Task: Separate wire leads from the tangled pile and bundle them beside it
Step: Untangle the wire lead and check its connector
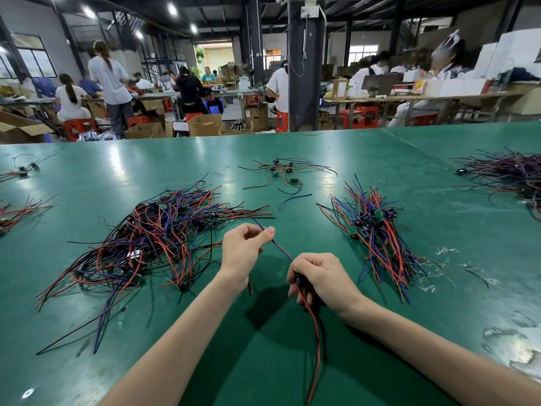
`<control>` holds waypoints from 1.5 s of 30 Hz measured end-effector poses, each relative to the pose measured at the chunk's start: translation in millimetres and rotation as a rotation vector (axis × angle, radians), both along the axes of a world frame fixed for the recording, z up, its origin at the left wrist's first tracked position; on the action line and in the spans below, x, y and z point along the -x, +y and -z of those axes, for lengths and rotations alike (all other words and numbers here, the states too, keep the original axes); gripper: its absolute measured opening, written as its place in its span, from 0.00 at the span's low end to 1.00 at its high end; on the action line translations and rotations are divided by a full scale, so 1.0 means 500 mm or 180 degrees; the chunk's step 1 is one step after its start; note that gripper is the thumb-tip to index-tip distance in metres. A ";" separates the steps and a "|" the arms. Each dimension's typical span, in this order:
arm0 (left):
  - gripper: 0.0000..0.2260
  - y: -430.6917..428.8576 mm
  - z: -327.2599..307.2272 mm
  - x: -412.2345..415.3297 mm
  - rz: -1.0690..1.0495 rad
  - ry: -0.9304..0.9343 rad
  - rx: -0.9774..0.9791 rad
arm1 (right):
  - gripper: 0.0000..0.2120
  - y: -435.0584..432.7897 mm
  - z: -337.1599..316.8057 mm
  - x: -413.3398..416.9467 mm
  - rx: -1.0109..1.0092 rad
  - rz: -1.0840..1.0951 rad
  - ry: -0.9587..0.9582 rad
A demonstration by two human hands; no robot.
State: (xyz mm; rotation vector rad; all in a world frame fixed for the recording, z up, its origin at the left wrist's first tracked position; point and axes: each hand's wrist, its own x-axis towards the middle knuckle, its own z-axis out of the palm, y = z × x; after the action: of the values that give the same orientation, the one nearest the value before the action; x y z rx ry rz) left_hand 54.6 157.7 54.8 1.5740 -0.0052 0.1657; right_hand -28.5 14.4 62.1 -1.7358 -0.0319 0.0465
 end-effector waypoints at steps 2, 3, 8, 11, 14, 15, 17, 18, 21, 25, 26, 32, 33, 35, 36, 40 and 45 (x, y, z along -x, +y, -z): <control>0.08 0.001 0.000 0.002 -0.0036 -0.0341 -0.0487 | 0.12 0.000 -0.001 0.001 0.0031 -0.0001 -0.0006; 0.09 0.001 -0.001 0.004 -0.0056 -0.0569 -0.0860 | 0.13 0.000 -0.001 0.002 0.0049 -0.0003 -0.0009; 0.09 0.006 -0.007 0.002 -0.0149 -0.0871 -0.1073 | 0.14 0.001 -0.002 0.004 0.0064 -0.0017 -0.0003; 0.08 0.010 -0.006 -0.002 -0.0096 -0.0613 -0.0763 | 0.14 0.001 -0.005 0.005 0.0063 -0.0037 -0.0005; 0.06 0.010 -0.005 -0.003 -0.0050 -0.0477 -0.0536 | 0.15 0.000 -0.006 0.007 0.0056 -0.0056 0.0005; 0.06 0.009 -0.005 -0.003 -0.0037 -0.0435 -0.0444 | 0.15 0.000 -0.006 0.007 0.0056 -0.0060 0.0006; 0.06 0.009 -0.003 -0.004 -0.0042 -0.0389 -0.0361 | 0.15 0.000 -0.006 0.007 0.0057 -0.0064 0.0013; 0.06 0.010 -0.001 -0.005 -0.0066 -0.0386 -0.0377 | 0.15 0.001 -0.006 0.006 0.0063 -0.0064 0.0015; 0.07 0.008 0.002 -0.003 -0.0160 -0.0418 -0.0447 | 0.14 0.002 -0.006 0.005 0.0083 -0.0061 0.0016; 0.08 0.006 0.000 -0.002 -0.0128 -0.0355 -0.0344 | 0.14 0.001 -0.005 0.005 0.0079 -0.0069 0.0021; 0.08 0.007 -0.002 -0.002 -0.0109 -0.0323 -0.0295 | 0.14 0.001 -0.006 0.005 0.0087 -0.0072 0.0022; 0.09 0.018 -0.010 -0.011 0.0001 -0.0221 0.0002 | 0.14 -0.001 -0.007 0.006 0.0131 -0.0076 0.0013; 0.07 0.019 -0.010 -0.012 -0.0013 -0.0206 0.0044 | 0.14 -0.001 -0.007 0.007 0.0128 -0.0080 0.0010; 0.05 0.021 -0.010 -0.013 -0.0091 -0.0181 0.0143 | 0.14 -0.002 -0.006 0.008 0.0126 -0.0093 0.0004; 0.05 0.022 -0.010 -0.013 -0.0132 -0.0178 0.0176 | 0.13 -0.001 -0.006 0.008 0.0130 -0.0100 0.0003; 0.07 0.022 -0.010 -0.012 -0.0132 -0.0232 0.0089 | 0.14 0.000 -0.006 0.008 0.0155 -0.0112 -0.0015; 0.07 0.029 -0.013 -0.014 -0.0223 -0.0189 0.0052 | 0.15 0.000 -0.004 0.007 0.0205 -0.0130 -0.0032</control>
State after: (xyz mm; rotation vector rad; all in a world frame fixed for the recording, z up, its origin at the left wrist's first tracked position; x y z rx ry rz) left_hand 61.6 172.2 61.5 1.5532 0.0048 0.2670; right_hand -31.9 14.6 64.1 -1.7999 -0.0739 0.0693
